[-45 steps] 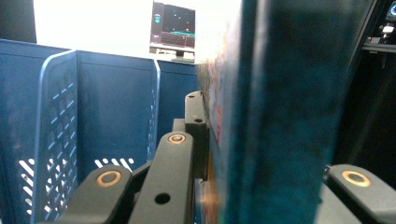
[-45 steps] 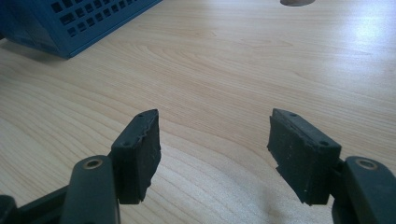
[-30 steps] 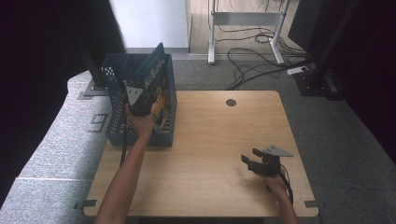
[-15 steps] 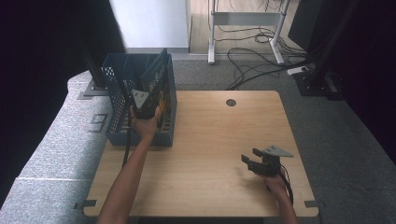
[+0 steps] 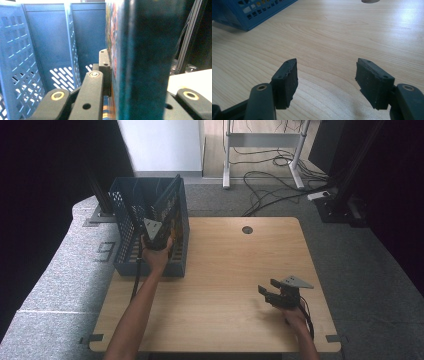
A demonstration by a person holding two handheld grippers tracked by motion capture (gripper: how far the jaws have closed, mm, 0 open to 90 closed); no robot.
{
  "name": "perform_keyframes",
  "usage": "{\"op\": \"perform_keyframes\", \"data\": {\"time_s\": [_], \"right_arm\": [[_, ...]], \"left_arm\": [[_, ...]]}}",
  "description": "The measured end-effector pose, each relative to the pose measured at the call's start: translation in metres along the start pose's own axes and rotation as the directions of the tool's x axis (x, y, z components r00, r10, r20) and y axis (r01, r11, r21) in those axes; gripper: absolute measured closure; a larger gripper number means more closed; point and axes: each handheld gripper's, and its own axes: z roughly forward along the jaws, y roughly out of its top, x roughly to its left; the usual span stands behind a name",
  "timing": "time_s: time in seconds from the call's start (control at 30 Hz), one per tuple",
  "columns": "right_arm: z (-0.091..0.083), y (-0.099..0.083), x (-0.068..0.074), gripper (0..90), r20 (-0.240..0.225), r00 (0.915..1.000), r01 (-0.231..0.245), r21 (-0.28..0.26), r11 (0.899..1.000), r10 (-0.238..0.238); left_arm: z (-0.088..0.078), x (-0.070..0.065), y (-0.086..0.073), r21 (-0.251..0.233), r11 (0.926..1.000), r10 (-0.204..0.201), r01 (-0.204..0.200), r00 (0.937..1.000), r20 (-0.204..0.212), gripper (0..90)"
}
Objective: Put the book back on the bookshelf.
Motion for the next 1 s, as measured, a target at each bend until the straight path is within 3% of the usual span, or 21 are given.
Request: {"op": "perform_keyframes", "data": {"time_s": [0.2,0.43,1.0], "right_arm": [[0.001,-0.001,0.000,33.5,0.000,1.0000,0.001,0.002,1.000,-0.001],[0.002,-0.001,0.001,33.5,-0.006,1.0000,0.008,0.012,1.000,-0.008],[0.002,-0.001,0.001,33.5,-0.010,0.9999,0.007,0.007,1.000,-0.007]], "left_arm": [[-0.001,0.004,-0.002,0.000,0.9999,-0.010,0.010,0.9998,-0.014,82.3],[-0.002,-0.003,-0.004,-0.002,0.9999,0.015,-0.015,0.9997,0.017,81.7],[-0.003,-0.012,-0.010,0.007,0.9998,0.017,-0.017,0.9989,0.043,75.7]]}}
